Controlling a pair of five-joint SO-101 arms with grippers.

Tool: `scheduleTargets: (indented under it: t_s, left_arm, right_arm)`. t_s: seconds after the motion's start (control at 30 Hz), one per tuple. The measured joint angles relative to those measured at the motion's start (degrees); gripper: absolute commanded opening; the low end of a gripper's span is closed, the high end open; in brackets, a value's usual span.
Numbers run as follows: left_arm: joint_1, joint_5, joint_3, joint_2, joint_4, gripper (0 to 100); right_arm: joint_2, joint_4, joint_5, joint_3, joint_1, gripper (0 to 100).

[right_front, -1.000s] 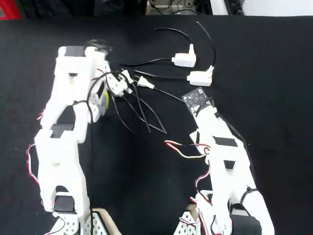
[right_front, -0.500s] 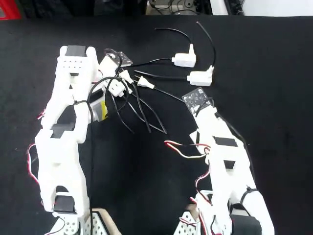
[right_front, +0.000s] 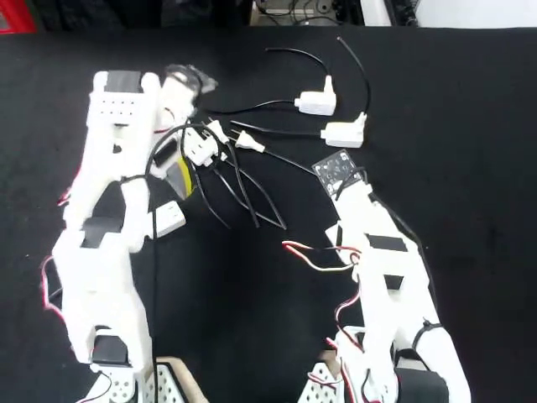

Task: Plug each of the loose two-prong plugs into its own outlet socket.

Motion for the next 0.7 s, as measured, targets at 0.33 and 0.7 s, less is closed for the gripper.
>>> scheduleTargets:
  t_s: [0.33, 0.7]
  left_arm:
    - [-9.49, 21.54, 30.59, -18.81, -14.33, 30]
    - [-14.95, 21.27, 66.29, -48.09, -25.93, 30]
  right_arm:
    - [-21.10, 1.05, -2.64, 4.75, -3.78, 4.5]
    - [-28.22, 18.73, -8.53, -5.89, -24.70, 5.1]
